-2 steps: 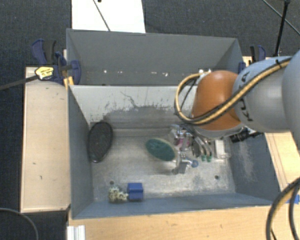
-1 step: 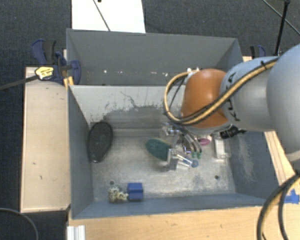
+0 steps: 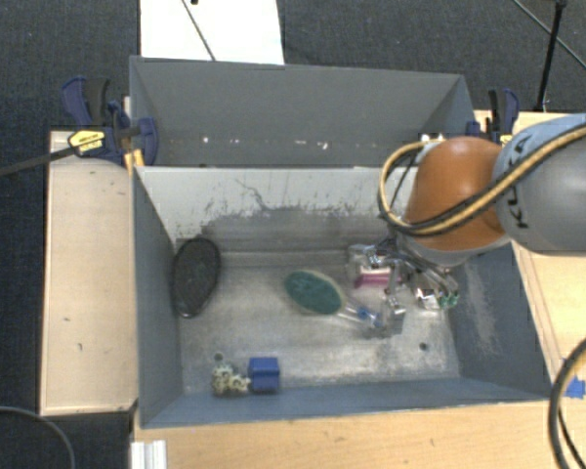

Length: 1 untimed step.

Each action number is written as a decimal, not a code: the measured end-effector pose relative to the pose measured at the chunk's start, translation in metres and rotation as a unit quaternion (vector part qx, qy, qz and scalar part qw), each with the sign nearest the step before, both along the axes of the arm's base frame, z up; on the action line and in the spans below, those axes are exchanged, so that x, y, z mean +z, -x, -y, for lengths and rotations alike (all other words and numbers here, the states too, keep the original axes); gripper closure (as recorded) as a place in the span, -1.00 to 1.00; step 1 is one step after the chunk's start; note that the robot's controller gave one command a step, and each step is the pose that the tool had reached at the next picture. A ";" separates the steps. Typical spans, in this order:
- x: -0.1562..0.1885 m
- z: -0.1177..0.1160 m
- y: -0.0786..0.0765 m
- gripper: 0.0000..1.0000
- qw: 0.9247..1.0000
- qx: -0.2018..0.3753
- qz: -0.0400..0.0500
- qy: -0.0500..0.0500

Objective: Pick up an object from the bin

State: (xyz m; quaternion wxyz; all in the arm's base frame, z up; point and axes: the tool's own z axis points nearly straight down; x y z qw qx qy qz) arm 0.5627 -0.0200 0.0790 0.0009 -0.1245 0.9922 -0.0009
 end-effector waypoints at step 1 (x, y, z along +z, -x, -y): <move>0.000 -0.003 0.000 1.00 1.000 0.000 0.000 -0.001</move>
Offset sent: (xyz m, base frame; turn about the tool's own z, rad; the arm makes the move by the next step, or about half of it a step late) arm 0.0000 0.0000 0.0000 0.0000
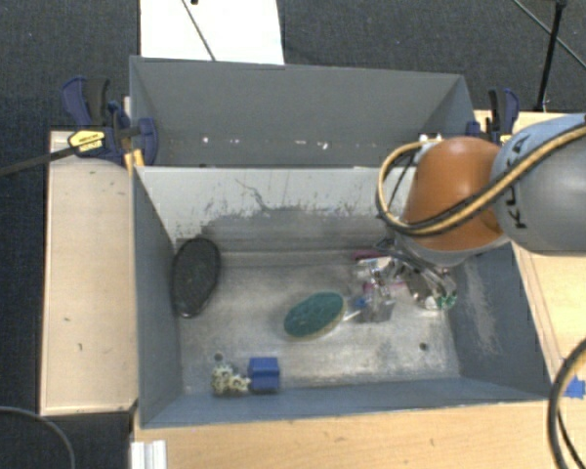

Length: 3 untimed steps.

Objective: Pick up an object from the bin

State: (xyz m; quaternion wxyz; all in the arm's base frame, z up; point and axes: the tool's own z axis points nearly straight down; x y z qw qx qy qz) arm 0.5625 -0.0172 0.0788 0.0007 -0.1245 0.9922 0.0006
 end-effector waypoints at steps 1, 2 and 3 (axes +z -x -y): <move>0.127 -0.011 0.015 1.00 0.998 0.065 0.005 0.001; 0.123 -0.011 0.016 -1.00 0.998 0.062 0.001 0.000; -0.007 -0.036 -0.024 -1.00 0.999 0.050 -0.003 0.000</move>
Offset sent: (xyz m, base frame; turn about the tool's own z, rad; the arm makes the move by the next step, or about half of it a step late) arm -0.0172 0.0104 0.1223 -0.1301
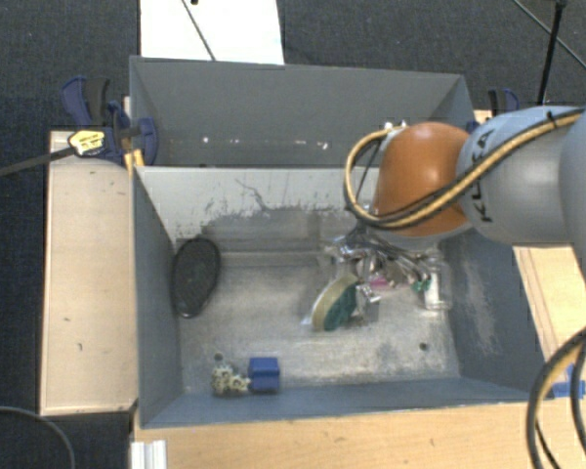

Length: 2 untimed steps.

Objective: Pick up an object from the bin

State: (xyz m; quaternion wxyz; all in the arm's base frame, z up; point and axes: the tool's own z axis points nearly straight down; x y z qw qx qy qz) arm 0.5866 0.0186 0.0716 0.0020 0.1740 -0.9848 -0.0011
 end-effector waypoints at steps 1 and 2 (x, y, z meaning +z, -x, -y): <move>0.005 0.000 -0.001 1.00 1.000 -0.002 0.003 0.000; 0.165 -0.005 0.004 1.00 1.000 0.019 0.008 0.000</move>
Offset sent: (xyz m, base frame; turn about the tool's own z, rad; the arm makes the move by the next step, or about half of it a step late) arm 0.0000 0.0000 0.0000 0.0000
